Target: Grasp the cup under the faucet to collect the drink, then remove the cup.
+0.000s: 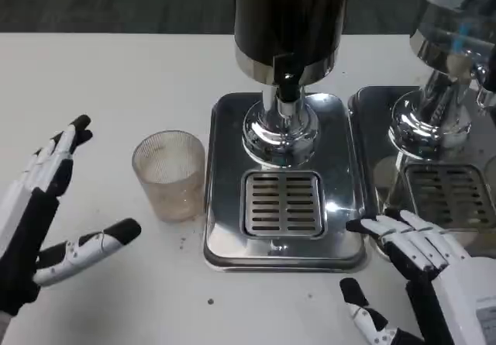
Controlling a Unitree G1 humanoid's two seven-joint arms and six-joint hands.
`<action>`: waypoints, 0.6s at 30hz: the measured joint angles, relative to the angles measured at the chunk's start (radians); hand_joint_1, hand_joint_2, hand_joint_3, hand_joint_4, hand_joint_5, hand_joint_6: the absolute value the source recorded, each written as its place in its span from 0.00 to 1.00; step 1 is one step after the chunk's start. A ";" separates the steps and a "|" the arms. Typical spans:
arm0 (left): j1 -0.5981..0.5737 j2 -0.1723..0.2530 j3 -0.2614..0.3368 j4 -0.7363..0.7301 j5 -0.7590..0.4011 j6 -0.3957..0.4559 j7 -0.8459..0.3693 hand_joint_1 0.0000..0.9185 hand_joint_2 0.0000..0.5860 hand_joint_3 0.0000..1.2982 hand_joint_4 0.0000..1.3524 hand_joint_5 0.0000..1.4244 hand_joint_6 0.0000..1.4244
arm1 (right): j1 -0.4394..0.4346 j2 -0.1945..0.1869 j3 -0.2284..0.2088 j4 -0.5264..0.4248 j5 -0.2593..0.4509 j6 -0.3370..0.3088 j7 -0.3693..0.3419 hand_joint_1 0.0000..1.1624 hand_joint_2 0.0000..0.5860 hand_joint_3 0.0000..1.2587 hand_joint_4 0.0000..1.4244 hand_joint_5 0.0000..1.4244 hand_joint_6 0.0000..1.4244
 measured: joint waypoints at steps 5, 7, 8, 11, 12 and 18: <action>-0.102 0.008 -0.033 0.124 0.022 0.000 0.021 0.13 0.04 0.00 0.00 0.06 0.07 | -0.007 0.002 0.004 -0.003 0.003 0.002 0.016 0.41 0.70 0.32 0.24 0.19 0.21; -0.147 0.016 -0.051 0.187 0.024 -0.001 0.026 0.14 0.03 0.00 0.00 0.07 0.08 | -0.007 0.004 0.009 -0.006 0.003 0.002 0.017 0.41 0.70 0.33 0.25 0.19 0.22; -0.170 0.020 -0.062 0.214 0.025 0.000 0.027 0.15 0.03 0.00 0.00 0.08 0.08 | -0.007 0.005 0.009 -0.006 0.003 0.002 0.019 0.41 0.70 0.33 0.25 0.20 0.23; -0.222 0.030 -0.086 0.281 0.028 0.000 0.028 0.17 0.03 0.00 0.00 0.10 0.10 | -0.008 0.009 0.015 -0.007 0.002 0.005 0.025 0.41 0.70 0.33 0.25 0.20 0.23; -0.244 0.037 -0.099 0.310 0.030 0.001 0.028 0.18 0.03 0.00 0.01 0.11 0.11 | -0.008 0.012 0.019 -0.008 0.002 0.006 0.025 0.41 0.70 0.33 0.25 0.20 0.23; -0.348 0.053 -0.154 0.434 0.041 0.003 0.030 0.18 0.02 0.00 0.02 0.13 0.13 | -0.017 0.040 0.038 -0.009 -0.001 0.018 0.025 0.41 0.71 0.34 0.26 0.21 0.24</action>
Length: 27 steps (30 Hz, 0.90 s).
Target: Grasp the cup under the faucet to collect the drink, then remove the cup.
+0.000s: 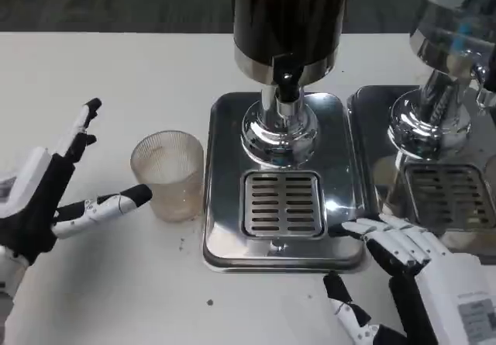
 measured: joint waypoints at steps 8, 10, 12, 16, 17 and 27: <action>-0.120 0.000 -0.075 0.154 0.014 -0.001 -0.001 0.22 0.02 0.00 0.04 0.15 0.14 | -0.002 0.009 0.016 0.000 -0.003 0.009 -0.012 0.41 0.71 0.35 0.27 0.22 0.25; -0.138 0.000 -0.088 0.173 0.016 -0.001 0.000 0.22 0.02 0.00 0.04 0.15 0.14 | -0.001 0.009 0.018 0.000 -0.003 0.011 -0.014 0.41 0.71 0.35 0.27 0.22 0.25; -0.158 0.000 -0.109 0.194 0.023 0.000 0.000 0.22 0.02 0.00 0.04 0.15 0.14 | -0.002 0.009 0.021 0.000 -0.004 0.012 -0.015 0.41 0.71 0.36 0.27 0.22 0.25; -0.189 0.000 -0.143 0.218 0.032 0.000 0.006 0.23 0.02 0.00 0.04 0.15 0.15 | -0.001 0.009 0.024 0.000 -0.003 0.013 -0.016 0.41 0.71 0.36 0.27 0.22 0.25; -0.195 -0.001 -0.152 0.221 0.038 0.000 0.008 0.23 0.02 0.00 0.04 0.15 0.15 | -0.001 0.009 0.024 0.000 -0.003 0.014 -0.016 0.41 0.71 0.36 0.27 0.22 0.25; -0.224 -0.001 -0.198 0.256 0.058 0.000 0.027 0.25 0.01 0.00 0.04 0.16 0.15 | 0.001 0.011 0.034 0.001 -0.002 0.020 -0.018 0.41 0.71 0.38 0.28 0.23 0.26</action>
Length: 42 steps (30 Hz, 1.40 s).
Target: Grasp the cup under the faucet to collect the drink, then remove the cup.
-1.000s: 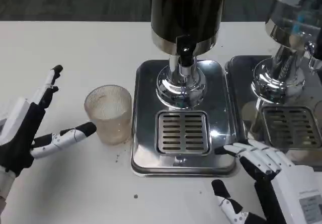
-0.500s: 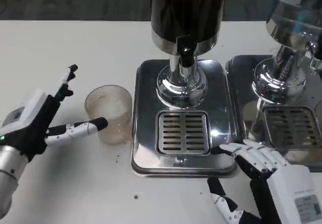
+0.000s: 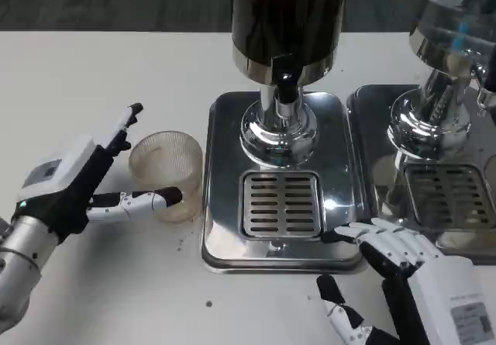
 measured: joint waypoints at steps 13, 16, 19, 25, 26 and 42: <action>-0.025 -0.007 -0.032 0.080 -0.001 0.001 0.007 0.31 0.08 0.07 0.12 0.22 0.23 | -0.004 -0.003 0.004 0.005 0.024 0.000 0.000 0.41 0.71 0.38 0.28 0.24 0.27; -0.031 -0.015 -0.034 0.089 -0.002 -0.014 0.010 0.31 0.09 0.08 0.13 0.23 0.23 | -0.004 -0.004 0.004 0.005 0.032 0.000 0.000 0.41 0.71 0.38 0.28 0.24 0.27; -0.032 -0.020 -0.035 0.091 -0.002 -0.035 0.021 0.31 0.09 0.08 0.11 0.22 0.22 | -0.003 -0.004 0.004 0.005 0.042 0.000 0.000 0.41 0.71 0.38 0.28 0.24 0.27; -0.039 -0.040 -0.035 0.110 -0.006 -0.049 0.027 0.30 0.11 0.08 0.12 0.23 0.23 | 0.001 -0.004 0.005 0.005 0.044 0.000 0.000 0.41 0.71 0.38 0.29 0.24 0.27; -0.040 -0.042 -0.035 0.113 -0.007 -0.049 0.026 0.30 0.12 0.09 0.14 0.24 0.25 | 0.001 -0.003 0.005 0.006 0.046 0.000 0.000 0.41 0.71 0.38 0.29 0.25 0.26; -0.064 -0.093 -0.036 0.151 -0.040 -0.049 0.033 0.30 0.24 0.21 0.26 0.38 0.46 | 0.030 -0.003 -0.003 0.005 0.081 0.000 0.011 0.41 0.71 0.38 0.31 0.26 0.26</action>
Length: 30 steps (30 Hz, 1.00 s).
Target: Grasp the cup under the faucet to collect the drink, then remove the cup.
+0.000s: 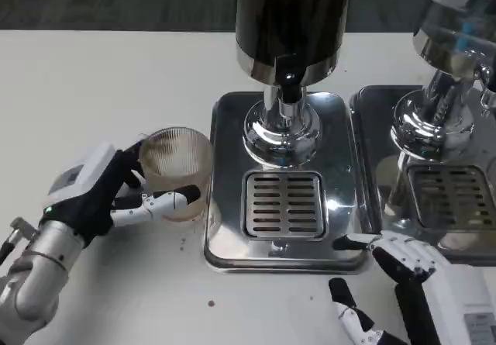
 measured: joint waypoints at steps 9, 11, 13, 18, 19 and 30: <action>-0.001 -0.007 -0.005 0.007 -0.004 0.000 0.010 0.27 0.27 0.33 0.41 0.52 0.61 | 0.009 0.000 -0.011 -0.005 0.007 -0.001 0.011 0.41 0.71 0.38 0.33 0.26 0.26; -0.001 -0.008 -0.005 0.009 -0.005 0.000 0.011 0.25 0.28 0.35 0.42 0.54 0.62 | 0.009 0.000 -0.013 -0.007 0.008 -0.001 0.012 0.41 0.71 0.38 0.33 0.26 0.26; -0.001 -0.008 -0.006 0.009 -0.004 0.000 0.011 0.25 0.28 0.35 0.43 0.55 0.64 | 0.009 0.000 -0.014 -0.008 0.009 -0.002 0.013 0.41 0.71 0.38 0.33 0.26 0.26; 0.000 -0.009 -0.014 0.009 -0.001 0.000 0.030 0.25 0.29 0.36 0.45 0.56 0.65 | 0.006 0.000 -0.015 -0.009 0.011 -0.007 0.017 0.41 0.71 0.38 0.33 0.27 0.26; 0.001 -0.009 -0.015 0.009 0.000 0.000 0.037 0.25 0.29 0.36 0.45 0.56 0.65 | 0.005 0.000 -0.015 -0.009 0.011 -0.007 0.019 0.41 0.71 0.38 0.33 0.27 0.27; 0.028 0.003 -0.028 0.007 0.006 -0.022 0.104 0.24 0.30 0.37 0.46 0.58 0.67 | -0.007 0.000 -0.016 -0.007 0.022 -0.021 0.023 0.42 0.73 0.38 0.33 0.27 0.27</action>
